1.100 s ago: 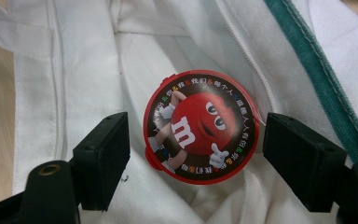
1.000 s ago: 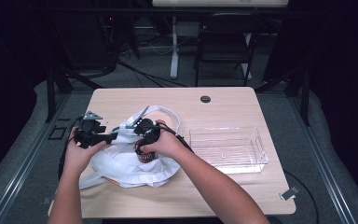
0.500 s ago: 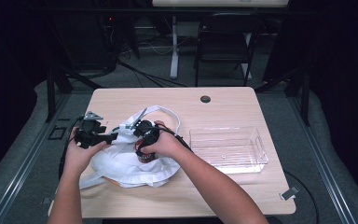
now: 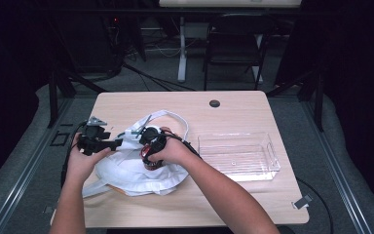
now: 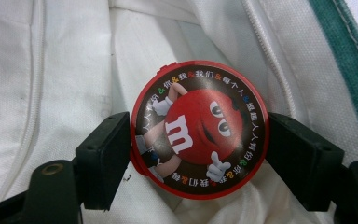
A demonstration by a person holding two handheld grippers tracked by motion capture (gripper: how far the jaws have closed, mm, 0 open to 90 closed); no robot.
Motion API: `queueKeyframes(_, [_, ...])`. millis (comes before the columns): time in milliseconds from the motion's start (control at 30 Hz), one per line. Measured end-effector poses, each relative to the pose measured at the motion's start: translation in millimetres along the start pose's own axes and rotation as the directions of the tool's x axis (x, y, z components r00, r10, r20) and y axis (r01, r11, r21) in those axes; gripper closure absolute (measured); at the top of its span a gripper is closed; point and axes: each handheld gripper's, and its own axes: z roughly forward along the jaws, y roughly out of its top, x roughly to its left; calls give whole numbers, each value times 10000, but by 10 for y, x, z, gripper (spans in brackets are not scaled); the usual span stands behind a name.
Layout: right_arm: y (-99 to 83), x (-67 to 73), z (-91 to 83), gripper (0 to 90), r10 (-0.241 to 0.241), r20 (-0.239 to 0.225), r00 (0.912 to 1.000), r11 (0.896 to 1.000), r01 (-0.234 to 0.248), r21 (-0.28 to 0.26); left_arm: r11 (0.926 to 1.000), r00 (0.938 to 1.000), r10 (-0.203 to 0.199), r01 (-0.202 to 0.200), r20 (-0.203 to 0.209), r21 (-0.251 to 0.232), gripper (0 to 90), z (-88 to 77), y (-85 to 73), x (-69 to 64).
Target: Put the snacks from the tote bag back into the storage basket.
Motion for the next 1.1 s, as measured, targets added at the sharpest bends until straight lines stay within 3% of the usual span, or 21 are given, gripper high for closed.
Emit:
queueKeyframes(767, [-3,7,47,239,-687,117,9976,9971,682,336,9999,9999,-95,94,-140,-51,415,1,-30,15])
queueKeyframes(1100, [10,17,72,243,-779,169,9968,9956,769,535,9999,9998,-137,136,-162,-71,415,-8,-40,25])
